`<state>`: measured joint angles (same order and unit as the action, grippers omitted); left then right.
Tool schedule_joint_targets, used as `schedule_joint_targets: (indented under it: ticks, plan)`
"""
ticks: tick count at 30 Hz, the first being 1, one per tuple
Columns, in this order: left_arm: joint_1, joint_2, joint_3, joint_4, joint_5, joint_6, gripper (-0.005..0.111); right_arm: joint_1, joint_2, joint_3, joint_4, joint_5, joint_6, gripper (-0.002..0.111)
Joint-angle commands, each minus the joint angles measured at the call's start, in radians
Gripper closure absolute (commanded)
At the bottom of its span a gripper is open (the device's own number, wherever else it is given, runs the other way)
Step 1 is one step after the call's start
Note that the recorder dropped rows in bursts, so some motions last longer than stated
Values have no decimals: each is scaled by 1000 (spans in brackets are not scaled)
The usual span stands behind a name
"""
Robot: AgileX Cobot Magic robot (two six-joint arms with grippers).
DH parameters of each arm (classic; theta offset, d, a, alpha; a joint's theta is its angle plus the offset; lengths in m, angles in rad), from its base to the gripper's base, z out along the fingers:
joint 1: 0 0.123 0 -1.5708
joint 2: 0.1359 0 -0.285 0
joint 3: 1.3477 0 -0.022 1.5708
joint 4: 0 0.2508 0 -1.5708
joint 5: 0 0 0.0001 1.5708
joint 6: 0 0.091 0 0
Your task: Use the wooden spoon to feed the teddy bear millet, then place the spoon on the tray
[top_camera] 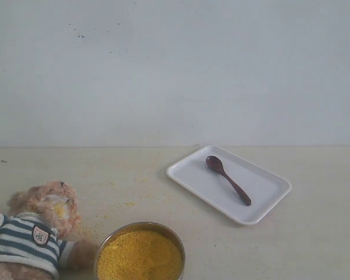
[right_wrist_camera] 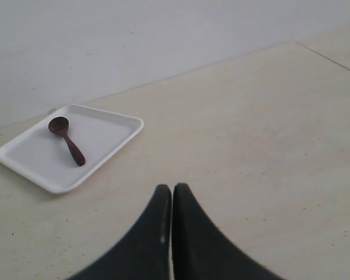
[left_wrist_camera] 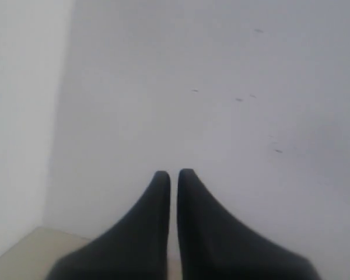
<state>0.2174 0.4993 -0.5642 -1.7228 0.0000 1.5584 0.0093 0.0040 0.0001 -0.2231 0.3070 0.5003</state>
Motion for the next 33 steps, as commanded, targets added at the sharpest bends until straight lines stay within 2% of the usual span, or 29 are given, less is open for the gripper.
schedule_joint_targets:
  ticks: [1, 5, 9, 11, 13, 15, 17, 19, 21, 23, 25, 30, 33]
  plan:
    - [-51, -24, 54, 26, 73, 28, 103, -1, -4, 0, 0, -10, -5, 109]
    - [-117, -75, 89, 66, -34, 51, 103, -1, -4, 0, 0, -10, -5, 109]
    - [-161, -139, 111, 130, -41, 81, 103, -1, -4, 0, 0, -10, -5, 109]
    - [-177, -165, 120, 170, -38, 39, 103, -1, -4, 0, 0, -10, -5, 109]
    - [-180, -191, 130, 290, 42, -179, 103, -1, -4, 0, 0, -10, -5, 109]
    - [-180, -218, 131, 608, 125, -541, 103, -1, -4, 0, 0, -10, -5, 109]
    - [-180, -241, 134, 977, 179, -972, 103, -1, -4, 0, 0, -10, -5, 109]
    - [-180, -261, 141, 1228, 188, -1283, 103, -1, -4, 0, 0, -10, -5, 109]
    - [-180, -284, 150, 1365, 190, -1491, 103, -1, -4, 0, 0, -10, -5, 109]
    - [-180, -313, 150, 1447, 218, -1547, 103, -1, -4, 0, 0, -10, -5, 109]
    - [-184, -346, 150, 1436, 228, -1558, 103, -1, -4, 0, 0, -10, -5, 109]
    - [-219, -452, 152, 1425, 226, -1390, 103, -1, -4, 0, 0, -10, -5, 109]
    - [-219, -491, 168, 1410, 223, -1381, 103, -1, -4, 0, 0, -10, -5, 109]
